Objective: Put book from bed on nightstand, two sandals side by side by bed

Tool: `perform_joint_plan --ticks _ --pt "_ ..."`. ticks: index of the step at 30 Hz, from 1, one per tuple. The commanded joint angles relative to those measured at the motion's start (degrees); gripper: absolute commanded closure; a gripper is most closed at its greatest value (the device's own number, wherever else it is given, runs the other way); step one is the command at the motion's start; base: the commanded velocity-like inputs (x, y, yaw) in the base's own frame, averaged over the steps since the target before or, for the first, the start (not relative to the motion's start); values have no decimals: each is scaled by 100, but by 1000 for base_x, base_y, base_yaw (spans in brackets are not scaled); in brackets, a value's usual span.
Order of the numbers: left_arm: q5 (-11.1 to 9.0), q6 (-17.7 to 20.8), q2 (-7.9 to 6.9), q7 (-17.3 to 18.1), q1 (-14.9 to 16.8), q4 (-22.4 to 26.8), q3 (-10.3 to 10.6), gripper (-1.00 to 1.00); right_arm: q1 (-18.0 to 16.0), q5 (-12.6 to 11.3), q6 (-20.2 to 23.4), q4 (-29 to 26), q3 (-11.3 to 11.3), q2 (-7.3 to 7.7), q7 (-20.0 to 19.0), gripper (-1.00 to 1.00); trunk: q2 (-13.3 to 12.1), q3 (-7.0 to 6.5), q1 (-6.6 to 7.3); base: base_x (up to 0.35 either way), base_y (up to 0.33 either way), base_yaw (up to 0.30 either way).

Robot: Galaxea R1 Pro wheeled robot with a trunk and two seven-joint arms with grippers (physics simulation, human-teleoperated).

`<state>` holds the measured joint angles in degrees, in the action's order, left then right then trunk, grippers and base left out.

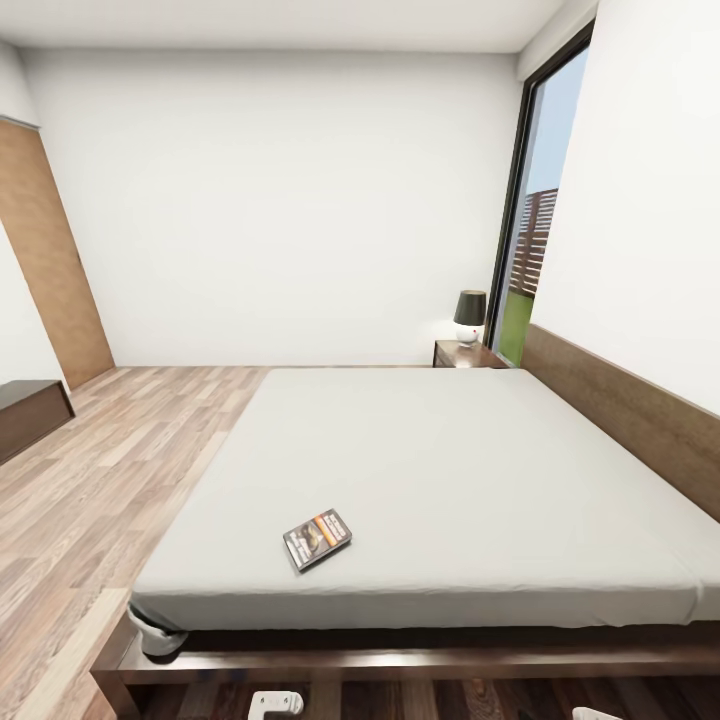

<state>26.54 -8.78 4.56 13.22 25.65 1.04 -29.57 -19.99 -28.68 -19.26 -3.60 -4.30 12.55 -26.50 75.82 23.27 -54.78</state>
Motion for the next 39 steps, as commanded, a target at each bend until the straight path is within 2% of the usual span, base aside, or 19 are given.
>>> perform_joint_plan --ticks 1,28,35,39 --pt "53 -10 1 14 2 3 -49 -100 -5 -59 -17 8 -45 2 -24 -100 4 6 0 0 0 8" --pt "54 -10 1 15 2 10 -49 -100 -5 -61 -17 8 -36 11 -21 -100 4 6 0 10 -2 0" --pt "53 -10 1 27 2 10 -49 -100 -6 -64 -17 8 -36 11 -21 -100 -37 -12 22 0 0 0" --pt "53 -7 1 30 2 6 -49 -100 -6 -65 -17 8 -38 11 -22 -100 -197 -83 110 0 0 0"
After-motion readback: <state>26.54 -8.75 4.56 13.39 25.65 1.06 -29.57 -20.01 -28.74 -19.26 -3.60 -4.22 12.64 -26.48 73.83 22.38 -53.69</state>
